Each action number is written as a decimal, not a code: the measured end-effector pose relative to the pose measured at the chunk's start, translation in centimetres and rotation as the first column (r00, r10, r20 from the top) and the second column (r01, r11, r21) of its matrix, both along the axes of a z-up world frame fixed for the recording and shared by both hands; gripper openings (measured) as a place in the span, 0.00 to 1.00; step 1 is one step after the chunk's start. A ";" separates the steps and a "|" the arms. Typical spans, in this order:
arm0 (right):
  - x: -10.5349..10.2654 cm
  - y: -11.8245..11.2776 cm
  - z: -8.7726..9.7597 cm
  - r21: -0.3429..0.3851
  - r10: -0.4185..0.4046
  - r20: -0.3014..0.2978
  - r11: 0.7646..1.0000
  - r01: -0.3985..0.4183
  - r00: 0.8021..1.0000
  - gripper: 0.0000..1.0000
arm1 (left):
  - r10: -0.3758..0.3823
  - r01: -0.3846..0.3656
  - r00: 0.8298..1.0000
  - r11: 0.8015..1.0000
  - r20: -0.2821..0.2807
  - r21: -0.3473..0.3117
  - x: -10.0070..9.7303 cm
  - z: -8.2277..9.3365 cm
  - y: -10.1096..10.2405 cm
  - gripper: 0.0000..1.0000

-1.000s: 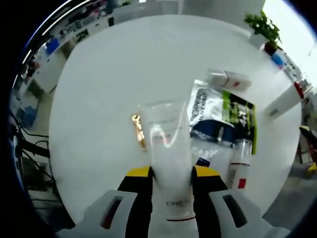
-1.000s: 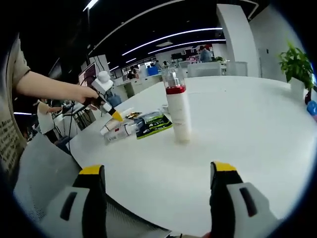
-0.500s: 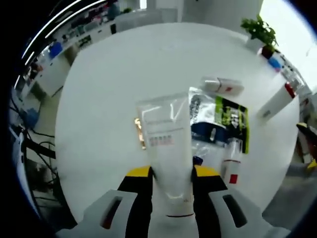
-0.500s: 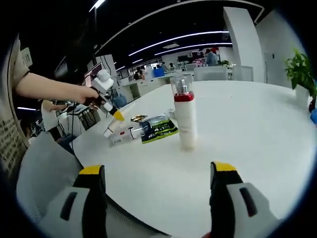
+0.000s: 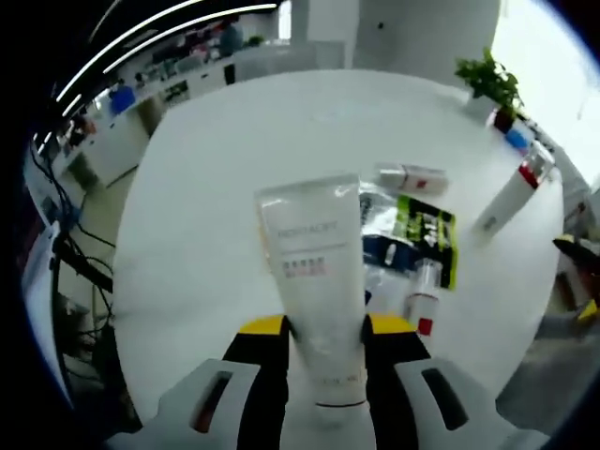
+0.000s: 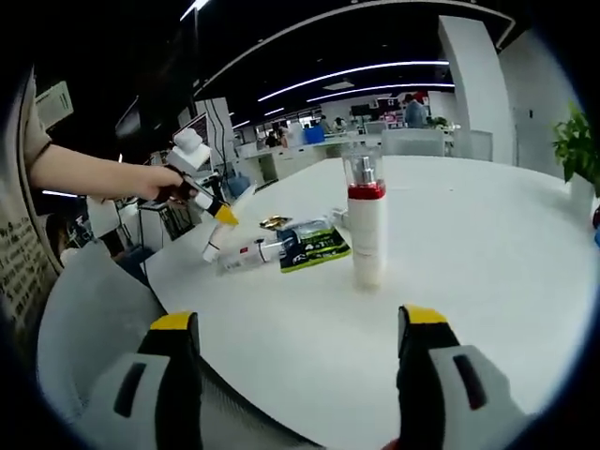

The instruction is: Arrange the skincare products in the storage area until every visible bottle or jar stands upright without overlapping.

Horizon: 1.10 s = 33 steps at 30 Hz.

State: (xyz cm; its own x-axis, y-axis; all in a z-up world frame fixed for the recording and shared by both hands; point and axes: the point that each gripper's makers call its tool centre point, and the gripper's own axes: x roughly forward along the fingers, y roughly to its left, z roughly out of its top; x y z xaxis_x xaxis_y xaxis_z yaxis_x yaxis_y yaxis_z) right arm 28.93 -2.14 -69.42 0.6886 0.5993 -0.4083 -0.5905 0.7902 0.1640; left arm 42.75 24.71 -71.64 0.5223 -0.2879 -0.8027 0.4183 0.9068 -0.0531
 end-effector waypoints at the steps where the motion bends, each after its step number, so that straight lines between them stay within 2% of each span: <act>1: -0.1 0.2 0.1 0.000 0.006 0.001 1.000 -0.006 1.000 0.87 | 0.001 0.000 1.000 1.000 0.008 -0.005 -0.1 0.2 0.0 0.27; 18: -0.2 1.5 1.1 0.017 0.069 0.016 0.997 -0.069 0.997 0.87 | 0.062 -0.053 0.991 0.995 0.117 -0.080 -2.3 2.8 0.4 0.26; 22: -0.2 2.3 2.3 0.043 0.083 0.030 0.996 -0.084 0.996 0.87 | 0.077 -0.061 0.983 0.993 0.166 -0.102 -3.3 4.5 0.3 0.26; 25: 0.0 2.9 3.4 0.074 0.087 0.048 0.993 -0.090 0.995 0.87 | 0.114 -0.084 0.974 0.984 0.195 -0.156 -4.3 6.0 0.1 0.26; 27: 0.1 3.4 4.1 0.086 0.092 0.059 0.992 -0.097 0.994 0.87 | 0.117 -0.085 0.973 0.983 0.201 -0.164 -4.7 6.4 0.0 0.26; 33: -0.2 4.7 5.5 0.111 0.111 0.082 0.987 -0.120 0.990 0.87 | 0.149 -0.091 0.961 0.966 0.234 -0.243 -6.5 8.0 -1.0 0.26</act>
